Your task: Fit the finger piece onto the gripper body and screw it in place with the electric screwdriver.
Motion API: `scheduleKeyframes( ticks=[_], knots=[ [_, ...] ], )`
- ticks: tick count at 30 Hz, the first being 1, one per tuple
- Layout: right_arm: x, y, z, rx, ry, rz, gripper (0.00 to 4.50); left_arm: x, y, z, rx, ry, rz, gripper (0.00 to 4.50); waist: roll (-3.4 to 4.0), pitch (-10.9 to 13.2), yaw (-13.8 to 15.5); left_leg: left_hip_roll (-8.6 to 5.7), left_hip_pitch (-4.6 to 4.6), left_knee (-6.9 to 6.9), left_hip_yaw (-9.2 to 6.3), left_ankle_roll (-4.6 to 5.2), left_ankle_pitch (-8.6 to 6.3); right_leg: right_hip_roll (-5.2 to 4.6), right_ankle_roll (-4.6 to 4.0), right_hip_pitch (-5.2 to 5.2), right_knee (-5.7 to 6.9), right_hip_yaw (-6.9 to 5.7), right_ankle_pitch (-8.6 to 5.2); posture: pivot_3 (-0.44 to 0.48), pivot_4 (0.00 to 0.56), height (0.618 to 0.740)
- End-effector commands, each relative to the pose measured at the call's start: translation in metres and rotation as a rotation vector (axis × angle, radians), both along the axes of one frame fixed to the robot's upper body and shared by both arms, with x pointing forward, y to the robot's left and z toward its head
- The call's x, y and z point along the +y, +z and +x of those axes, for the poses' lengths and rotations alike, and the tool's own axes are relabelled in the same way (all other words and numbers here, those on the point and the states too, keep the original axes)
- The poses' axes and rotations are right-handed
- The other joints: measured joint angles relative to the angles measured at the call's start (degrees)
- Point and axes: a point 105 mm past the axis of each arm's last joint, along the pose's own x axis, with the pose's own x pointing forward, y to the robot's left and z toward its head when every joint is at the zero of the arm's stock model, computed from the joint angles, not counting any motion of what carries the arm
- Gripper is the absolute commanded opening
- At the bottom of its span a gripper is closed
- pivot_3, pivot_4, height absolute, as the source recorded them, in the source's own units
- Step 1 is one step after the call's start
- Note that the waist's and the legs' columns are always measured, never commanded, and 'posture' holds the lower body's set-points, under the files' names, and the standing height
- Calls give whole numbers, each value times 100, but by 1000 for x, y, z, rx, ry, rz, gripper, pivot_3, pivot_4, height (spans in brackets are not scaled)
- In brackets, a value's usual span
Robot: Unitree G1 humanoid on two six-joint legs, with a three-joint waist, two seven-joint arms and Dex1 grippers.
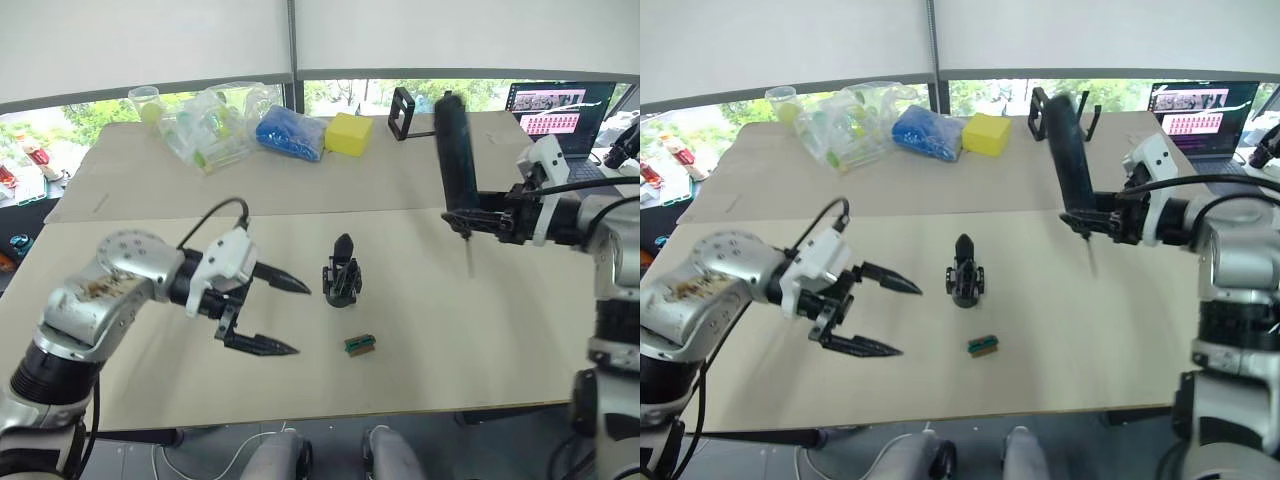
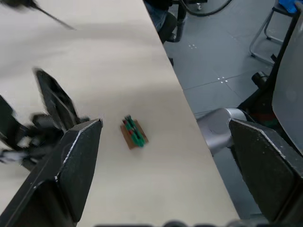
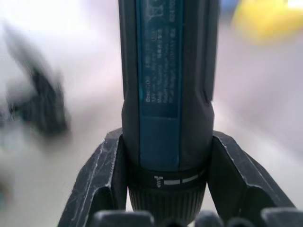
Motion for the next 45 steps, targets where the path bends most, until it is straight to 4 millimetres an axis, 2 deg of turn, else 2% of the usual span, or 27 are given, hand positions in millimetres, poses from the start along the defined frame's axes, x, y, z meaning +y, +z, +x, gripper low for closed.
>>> scheduleKeyframes(
  ticks=[1,5,10,14,21,29,45],
  knots=[
    [11,33,-34,-223,-18,168,1913,-5,-7,-5,-59,-9,-1,4500,1,0,30,0,1,1,-4,-2,1,0,0,0,-1,-1,0,0,150,740],
    [38,18,-75,-298,-19,297,1913,-8,-26,-3,-50,6,-2,4500,3,1,90,-5,0,-6,-9,1,7,15,0,2,-1,-5,0,0,150,740],
    [72,-4,-117,-283,86,306,1913,-8,-42,2,-53,22,-7,4500,4,1,54,-15,16,1,8,11,12,15,1,12,0,-13,0,0,150,740],
    [82,-13,-128,-264,122,329,1913,-7,-53,10,-52,58,-19,4500,3,1,24,-14,47,-8,9,12,13,21,1,37,-1,-14,0,0,150,740],
    [97,-23,-125,-274,171,328,1913,-13,-69,26,-74,114,-54,4500,2,2,29,-15,73,-16,9,13,12,25,3,64,-10,-20,-1,0,150,740],
    [98,-27,-114,-317,158,292,1913,-21,-81,27,-77,96,-54,4500,0,3,31,-15,79,-15,8,14,11,24,3,73,-14,-20,-1,0,150,740],
    [103,-38,-114,-303,171,277,1913,-33,-90,29,-102,94,-68,4500,-2,4,35,-14,81,-15,7,18,9,22,3,76,-14,-20,-1,0,150,740]
  ],
)
